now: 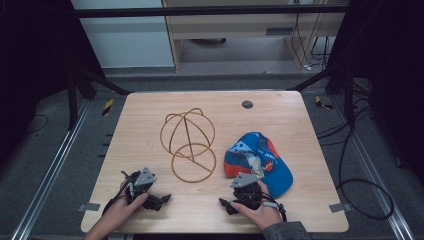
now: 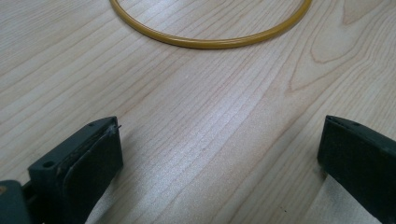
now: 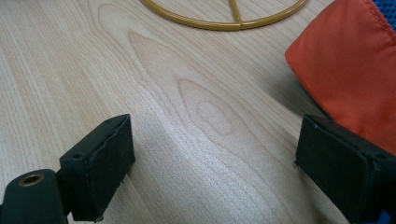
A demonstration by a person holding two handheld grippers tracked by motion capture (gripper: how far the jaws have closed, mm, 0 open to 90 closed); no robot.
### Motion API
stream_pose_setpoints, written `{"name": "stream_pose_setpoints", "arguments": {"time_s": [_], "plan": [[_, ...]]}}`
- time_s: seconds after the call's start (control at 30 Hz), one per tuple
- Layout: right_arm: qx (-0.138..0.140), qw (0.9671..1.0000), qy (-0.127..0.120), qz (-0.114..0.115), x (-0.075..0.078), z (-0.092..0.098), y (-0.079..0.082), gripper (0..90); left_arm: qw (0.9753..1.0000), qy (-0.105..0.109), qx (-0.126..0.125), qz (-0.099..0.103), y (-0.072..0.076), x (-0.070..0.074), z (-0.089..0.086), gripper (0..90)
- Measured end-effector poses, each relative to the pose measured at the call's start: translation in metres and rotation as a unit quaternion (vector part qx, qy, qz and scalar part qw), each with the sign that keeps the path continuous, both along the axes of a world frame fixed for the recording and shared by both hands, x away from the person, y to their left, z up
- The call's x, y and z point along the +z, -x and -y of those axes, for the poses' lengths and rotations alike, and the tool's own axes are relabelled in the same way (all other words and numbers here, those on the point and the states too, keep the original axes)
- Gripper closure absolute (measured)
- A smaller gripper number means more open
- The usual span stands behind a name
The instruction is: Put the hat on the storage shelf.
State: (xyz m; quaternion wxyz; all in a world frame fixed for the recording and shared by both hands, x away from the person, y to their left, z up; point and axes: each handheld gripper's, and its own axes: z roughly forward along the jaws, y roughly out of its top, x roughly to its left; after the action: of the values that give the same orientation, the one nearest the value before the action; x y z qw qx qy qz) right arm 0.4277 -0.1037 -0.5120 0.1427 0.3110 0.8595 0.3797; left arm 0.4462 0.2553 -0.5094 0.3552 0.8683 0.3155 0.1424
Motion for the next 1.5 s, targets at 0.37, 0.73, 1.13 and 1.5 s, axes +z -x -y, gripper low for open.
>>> {"name": "stream_pose_setpoints", "arguments": {"time_s": [0.37, 0.73, 1.13, 1.5], "plan": [[-0.001, 1.0000, 0.000, 0.000, 0.000, 0.000, 0.000, 11.6, 1.0000, 0.000, 0.000, 0.000, 0.000, 0.000, 0.000, 0.0], [-0.020, 0.9994, -0.029, 0.002, 0.011, 0.002, 0.010, 15.9, 1.0000, 0.000, 0.000, 0.000, 0.000, 0.000, 0.000, 0.0], [-0.074, 0.9966, -0.032, 0.014, 0.035, 0.034, 0.018, 12.0, 1.0000, 0.000, 0.000, 0.000, 0.000, 0.000, 0.000, 0.0], [-0.119, 0.9916, -0.023, 0.044, 0.054, 0.056, 0.011, 12.8, 1.0000, 0.000, 0.000, 0.000, 0.000, 0.000, 0.000, 0.0]]}}
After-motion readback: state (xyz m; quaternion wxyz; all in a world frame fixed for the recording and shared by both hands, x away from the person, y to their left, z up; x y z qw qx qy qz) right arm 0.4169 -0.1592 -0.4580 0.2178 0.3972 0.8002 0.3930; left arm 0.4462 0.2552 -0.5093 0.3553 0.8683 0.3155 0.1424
